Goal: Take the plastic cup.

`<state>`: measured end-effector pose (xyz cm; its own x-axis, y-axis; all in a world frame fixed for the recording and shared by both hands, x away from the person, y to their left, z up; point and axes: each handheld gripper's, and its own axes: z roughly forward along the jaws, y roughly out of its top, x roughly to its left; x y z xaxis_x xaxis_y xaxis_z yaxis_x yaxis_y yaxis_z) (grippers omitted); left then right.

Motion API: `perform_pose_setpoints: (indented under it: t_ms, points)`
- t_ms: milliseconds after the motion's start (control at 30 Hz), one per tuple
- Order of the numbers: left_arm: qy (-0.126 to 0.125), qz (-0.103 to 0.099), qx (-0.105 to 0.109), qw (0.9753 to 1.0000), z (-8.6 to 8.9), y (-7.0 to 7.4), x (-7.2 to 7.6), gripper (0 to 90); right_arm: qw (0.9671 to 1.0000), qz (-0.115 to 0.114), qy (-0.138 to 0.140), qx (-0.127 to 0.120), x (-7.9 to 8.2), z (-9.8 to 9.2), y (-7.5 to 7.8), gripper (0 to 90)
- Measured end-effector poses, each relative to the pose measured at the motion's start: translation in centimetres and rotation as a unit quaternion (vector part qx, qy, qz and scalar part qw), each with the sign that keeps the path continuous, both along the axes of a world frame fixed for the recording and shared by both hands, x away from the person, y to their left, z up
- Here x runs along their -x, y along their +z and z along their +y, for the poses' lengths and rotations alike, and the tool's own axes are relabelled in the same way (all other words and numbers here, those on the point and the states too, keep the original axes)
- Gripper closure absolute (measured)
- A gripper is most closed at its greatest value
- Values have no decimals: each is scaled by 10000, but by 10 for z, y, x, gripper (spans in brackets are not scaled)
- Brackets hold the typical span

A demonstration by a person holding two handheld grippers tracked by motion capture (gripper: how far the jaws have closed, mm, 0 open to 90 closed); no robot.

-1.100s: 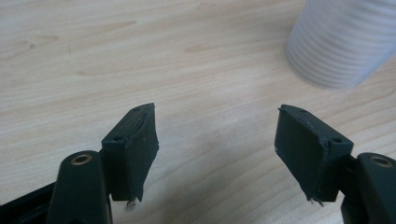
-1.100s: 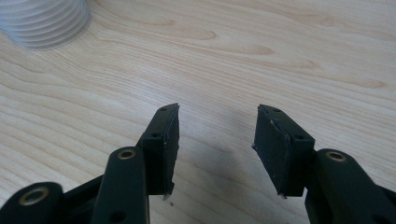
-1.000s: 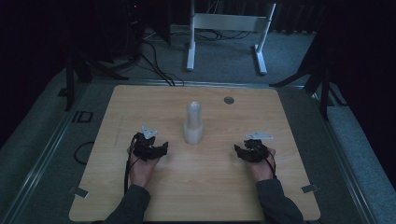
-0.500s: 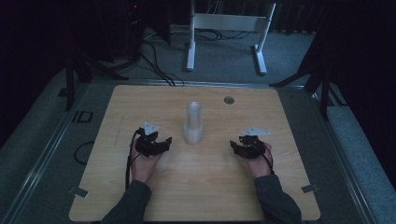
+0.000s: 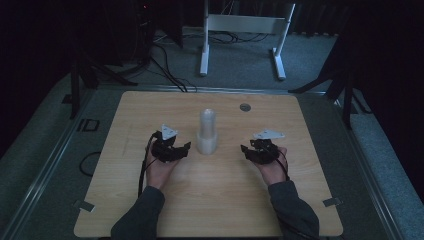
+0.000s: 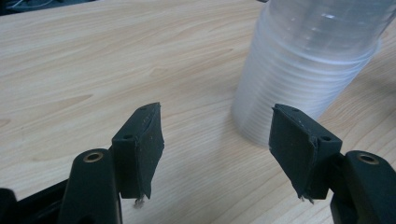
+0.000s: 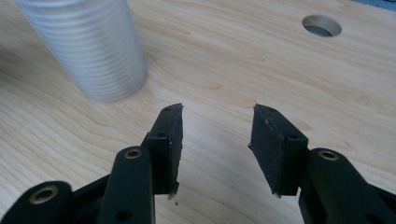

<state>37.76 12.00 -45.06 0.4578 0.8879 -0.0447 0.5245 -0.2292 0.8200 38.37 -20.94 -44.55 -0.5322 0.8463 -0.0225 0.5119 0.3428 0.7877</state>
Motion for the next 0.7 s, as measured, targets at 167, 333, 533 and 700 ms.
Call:
perform_pose_setpoints:
  t_ms: [167, 333, 533, 700]
  points:
    - [-72, -57, 102, 9999, -2, 1, 0, 331, 10000, -69, 67, -11, -2, 4, 7, 505]
    - [-241, -109, 201, 9994, -8, 3, 0, 309, 9998, -96, 168, -91, -5, 9, 14, 476]
    - [-352, -177, 48, 9992, -17, 2, 0, 298, 9994, -129, 313, -102, -8, 18, 21, 463]
    - [-393, -66, 100, 9992, -22, -1, -4, 308, 9987, -218, 454, -68, -10, 27, 29, 439]
